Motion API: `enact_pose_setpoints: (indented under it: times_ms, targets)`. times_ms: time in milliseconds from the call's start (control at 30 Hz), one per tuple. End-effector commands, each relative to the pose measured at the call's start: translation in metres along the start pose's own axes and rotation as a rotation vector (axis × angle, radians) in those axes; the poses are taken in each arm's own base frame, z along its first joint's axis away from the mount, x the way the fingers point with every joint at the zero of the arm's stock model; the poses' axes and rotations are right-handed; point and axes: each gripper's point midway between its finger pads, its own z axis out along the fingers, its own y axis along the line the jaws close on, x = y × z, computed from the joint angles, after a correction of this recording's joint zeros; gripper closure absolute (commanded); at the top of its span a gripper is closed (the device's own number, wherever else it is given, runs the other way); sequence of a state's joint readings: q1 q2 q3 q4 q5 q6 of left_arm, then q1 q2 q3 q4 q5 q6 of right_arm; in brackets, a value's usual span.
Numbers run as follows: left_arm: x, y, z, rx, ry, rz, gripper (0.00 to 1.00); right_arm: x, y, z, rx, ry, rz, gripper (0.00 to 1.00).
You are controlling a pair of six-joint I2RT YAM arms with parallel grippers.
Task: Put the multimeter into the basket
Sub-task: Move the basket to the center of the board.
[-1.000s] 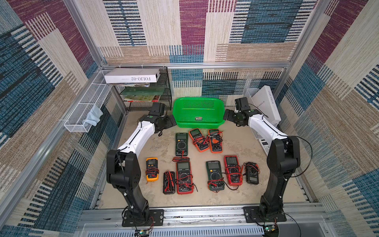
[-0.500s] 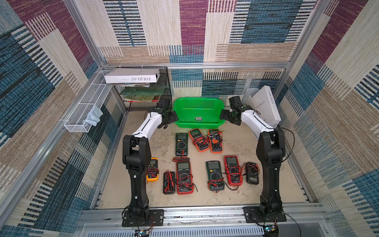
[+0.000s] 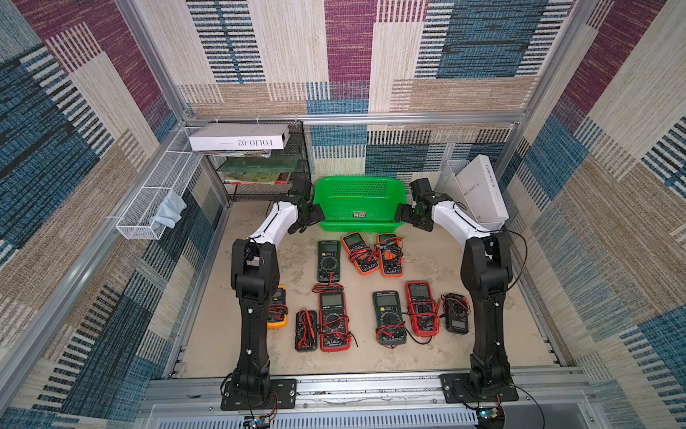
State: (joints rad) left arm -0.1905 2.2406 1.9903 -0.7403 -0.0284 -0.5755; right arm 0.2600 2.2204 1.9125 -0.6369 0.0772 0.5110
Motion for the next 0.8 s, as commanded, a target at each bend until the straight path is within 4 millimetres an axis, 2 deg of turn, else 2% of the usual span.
enact_pose_setpoints:
  times_ms: [0, 433, 633, 767]
  targets:
    - [0.017, 0.008, -0.002, -0.032, 0.055, 0.015, 0.0, 0.005, -0.006, -0.003, 0.025, 0.009, -0.003, 0.0]
    - [0.06, 0.011, -0.017, -0.01, 0.084, 0.021, 0.0, 0.033, -0.018, -0.021, 0.032, 0.019, 0.016, 0.0]
    - [0.072, 0.014, -0.03, 0.015, 0.08, 0.011, 0.0, 0.046, -0.016, -0.039, 0.017, 0.009, 0.016, 0.0]
    - [0.074, 0.01, -0.039, 0.039, 0.075, 0.011, 0.0, 0.045, -0.01, -0.056, -0.004, -0.023, 0.013, 0.0]
